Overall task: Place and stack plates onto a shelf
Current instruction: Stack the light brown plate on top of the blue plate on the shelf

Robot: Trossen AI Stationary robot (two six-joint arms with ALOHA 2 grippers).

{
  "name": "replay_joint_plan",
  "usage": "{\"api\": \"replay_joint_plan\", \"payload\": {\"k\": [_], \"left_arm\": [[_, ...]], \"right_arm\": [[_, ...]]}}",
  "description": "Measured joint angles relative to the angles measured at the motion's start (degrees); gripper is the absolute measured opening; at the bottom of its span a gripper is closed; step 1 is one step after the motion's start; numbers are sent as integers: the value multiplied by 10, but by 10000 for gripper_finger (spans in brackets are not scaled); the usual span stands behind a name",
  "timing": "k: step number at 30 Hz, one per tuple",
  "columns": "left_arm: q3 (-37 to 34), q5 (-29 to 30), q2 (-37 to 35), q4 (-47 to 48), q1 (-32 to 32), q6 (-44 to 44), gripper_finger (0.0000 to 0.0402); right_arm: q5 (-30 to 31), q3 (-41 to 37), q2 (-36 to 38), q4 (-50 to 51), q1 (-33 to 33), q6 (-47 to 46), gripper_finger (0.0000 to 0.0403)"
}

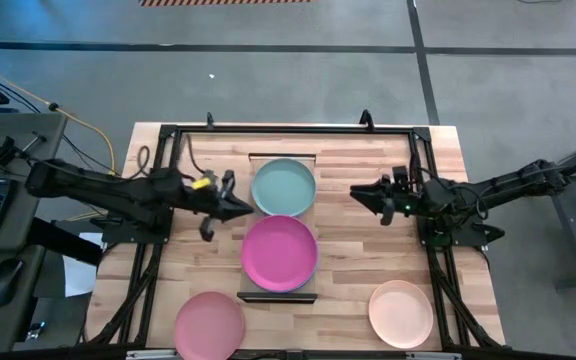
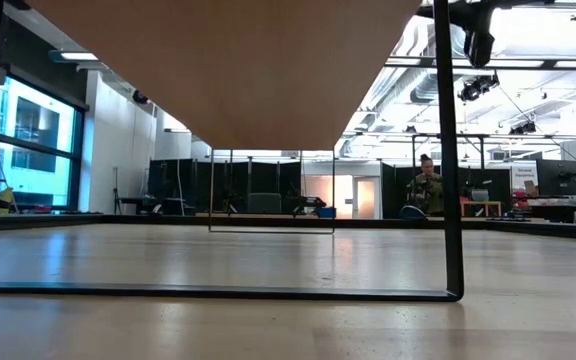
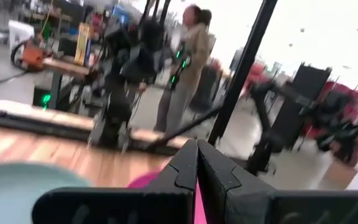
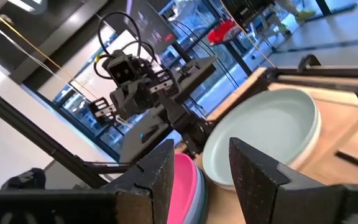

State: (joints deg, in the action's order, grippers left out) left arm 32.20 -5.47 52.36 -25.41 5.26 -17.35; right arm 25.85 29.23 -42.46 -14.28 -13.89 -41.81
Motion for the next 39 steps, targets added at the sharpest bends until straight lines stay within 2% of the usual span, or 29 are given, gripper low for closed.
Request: {"api": "replay_joint_plan", "payload": {"k": [5, 13, 16, 22, 25, 32, 39], "left_arm": [[3, 31, -42, -2, 0, -27, 0], [3, 69, -59, -1, 0, -36, 0], [3, 88, -59, -1, 0, -36, 0], [3, 106, -59, -2, 0, -36, 0], [3, 106, -59, -2, 0, -36, 0], [3, 106, -59, -2, 0, -36, 0], [3, 107, -59, -2, 0, -36, 0]], "right_arm": [[-3, 0, 0, -29, 0, 49, 135], [-50, 2, 0, -73, 0, 88, 135], [-91, 39, 0, 4, 0, 102, 135], [-196, 155, -35, 336, -1, 49, 135], [-259, 167, -66, 436, -17, 2, 135], [-336, 110, -152, 477, -125, -81, 135], [-320, 55, -200, 466, -214, -130, 135]]}}
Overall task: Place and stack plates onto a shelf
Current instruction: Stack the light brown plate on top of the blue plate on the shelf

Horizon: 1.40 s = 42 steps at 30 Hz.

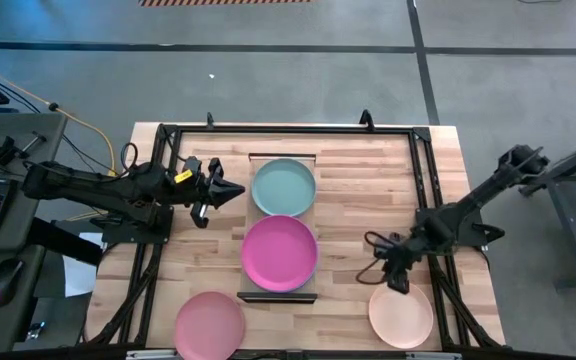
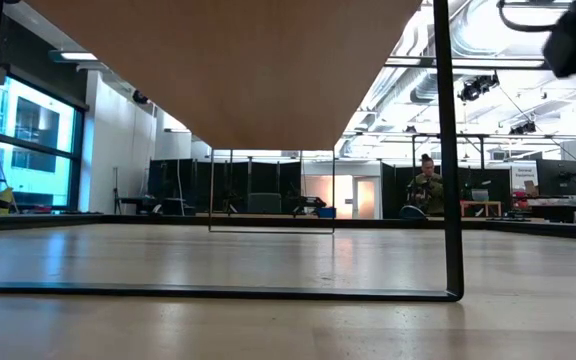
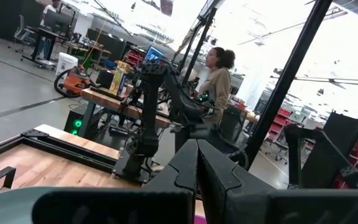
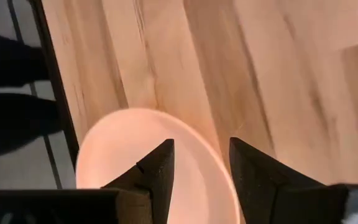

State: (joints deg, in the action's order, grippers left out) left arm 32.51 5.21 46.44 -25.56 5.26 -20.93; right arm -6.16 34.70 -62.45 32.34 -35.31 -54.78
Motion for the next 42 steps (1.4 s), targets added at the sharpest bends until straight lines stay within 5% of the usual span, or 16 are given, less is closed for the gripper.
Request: {"api": "replay_joint_plan", "payload": {"k": [8, 17, 42], "left_arm": [[0, 0, 0, 0, 0, 0, 0], [0, 1, 0, 0, 0, 0, 0], [0, 2, 0, -3, 0, 1, 0]], "right_arm": [[10, -11, -78, -28, -91, 21, 135], [16, -11, -163, -33, -104, 8, 135], [92, 30, -144, 66, -99, 21, 135]]}}
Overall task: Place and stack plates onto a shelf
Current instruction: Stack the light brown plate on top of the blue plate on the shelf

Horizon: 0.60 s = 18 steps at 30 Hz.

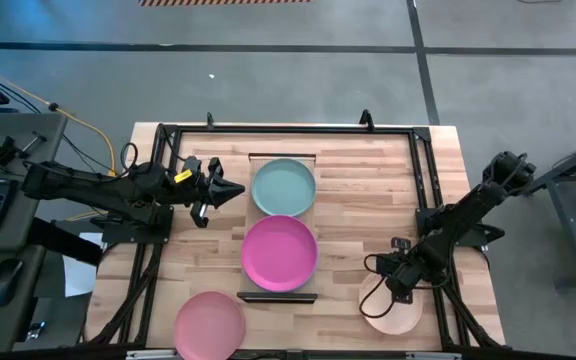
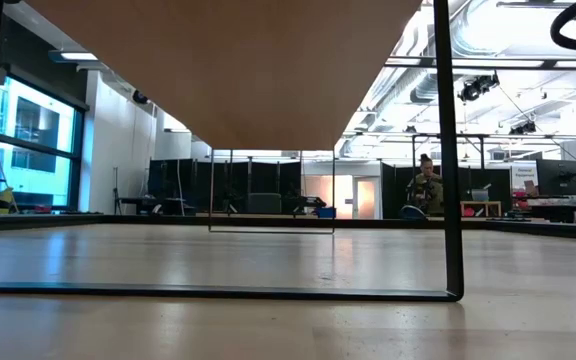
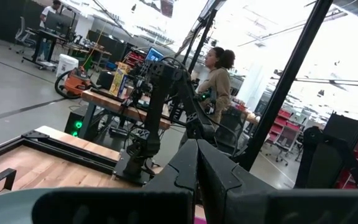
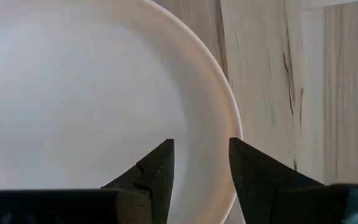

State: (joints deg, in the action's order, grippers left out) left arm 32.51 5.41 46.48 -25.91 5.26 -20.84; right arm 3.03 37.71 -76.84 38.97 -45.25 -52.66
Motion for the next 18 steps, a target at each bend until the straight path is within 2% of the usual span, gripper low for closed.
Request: {"api": "replay_joint_plan", "payload": {"k": [7, 13, 18], "left_arm": [[0, 0, 0, 1, 0, 1, 0], [0, 0, 0, 1, 0, 1, 0], [0, 0, 0, 1, 0, 0, 0]], "right_arm": [[1, 7, 0, 4, 0, -14, 135], [51, 28, 0, 37, 0, -13, 135], [14, -5, 0, 37, 0, -16, 135]]}}
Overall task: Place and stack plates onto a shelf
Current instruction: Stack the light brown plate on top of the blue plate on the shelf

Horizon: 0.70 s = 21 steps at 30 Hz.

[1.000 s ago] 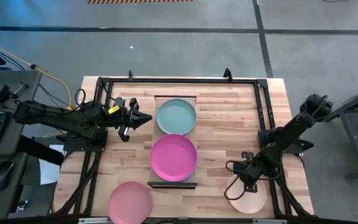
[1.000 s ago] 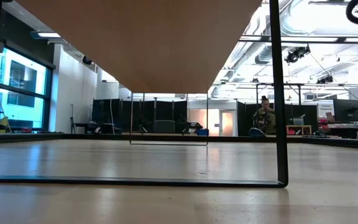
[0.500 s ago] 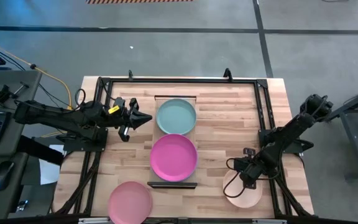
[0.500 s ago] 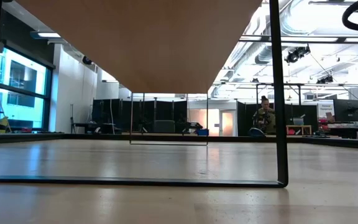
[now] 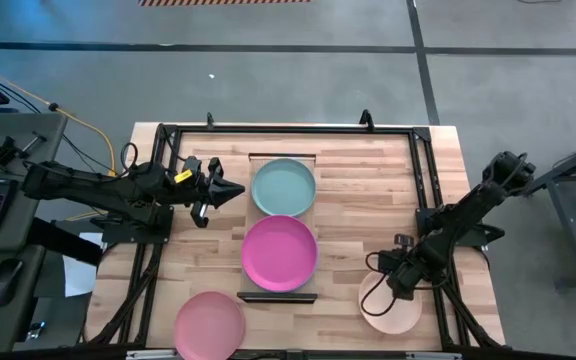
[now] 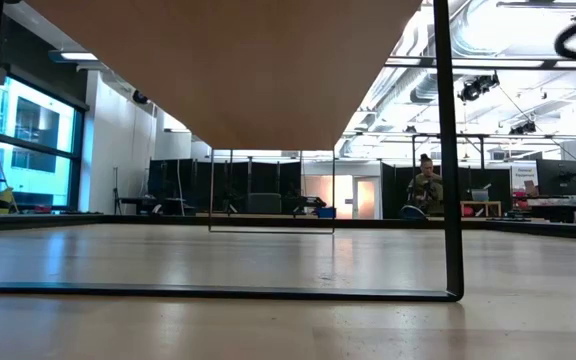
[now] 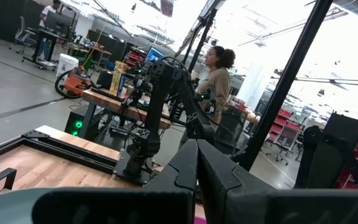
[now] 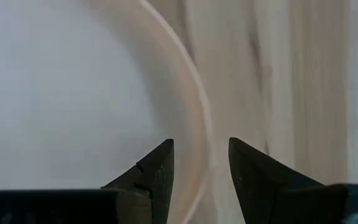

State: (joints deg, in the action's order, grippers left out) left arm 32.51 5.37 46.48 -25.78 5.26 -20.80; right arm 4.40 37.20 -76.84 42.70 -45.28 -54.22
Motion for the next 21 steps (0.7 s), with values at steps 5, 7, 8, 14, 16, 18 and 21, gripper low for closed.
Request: {"api": "replay_joint_plan", "payload": {"k": [5, 7, 8, 14, 16, 18, 21], "left_arm": [[0, 0, 0, 0, 0, 0, 0], [0, -1, 0, 0, 0, 0, 0], [0, -1, 0, 0, 0, 0, 0], [0, -2, 0, -5, 0, 0, 0], [0, -2, 0, -13, 0, 0, 0], [0, -1, 0, -18, 0, 0, 0], [0, -1, -2, -27, 0, 13, 0]], "right_arm": [[20, -26, 0, -19, 0, -41, 135], [10, -33, 0, -36, 0, -40, 128], [4, -34, 0, -42, 0, -38, 121], [-12, -36, 0, -60, 0, -23, 12], [-14, -36, 0, -69, 0, -44, 13], [-20, -33, 9, -71, 0, -54, 6], [-25, -18, 42, -72, 0, -55, 3]]}}
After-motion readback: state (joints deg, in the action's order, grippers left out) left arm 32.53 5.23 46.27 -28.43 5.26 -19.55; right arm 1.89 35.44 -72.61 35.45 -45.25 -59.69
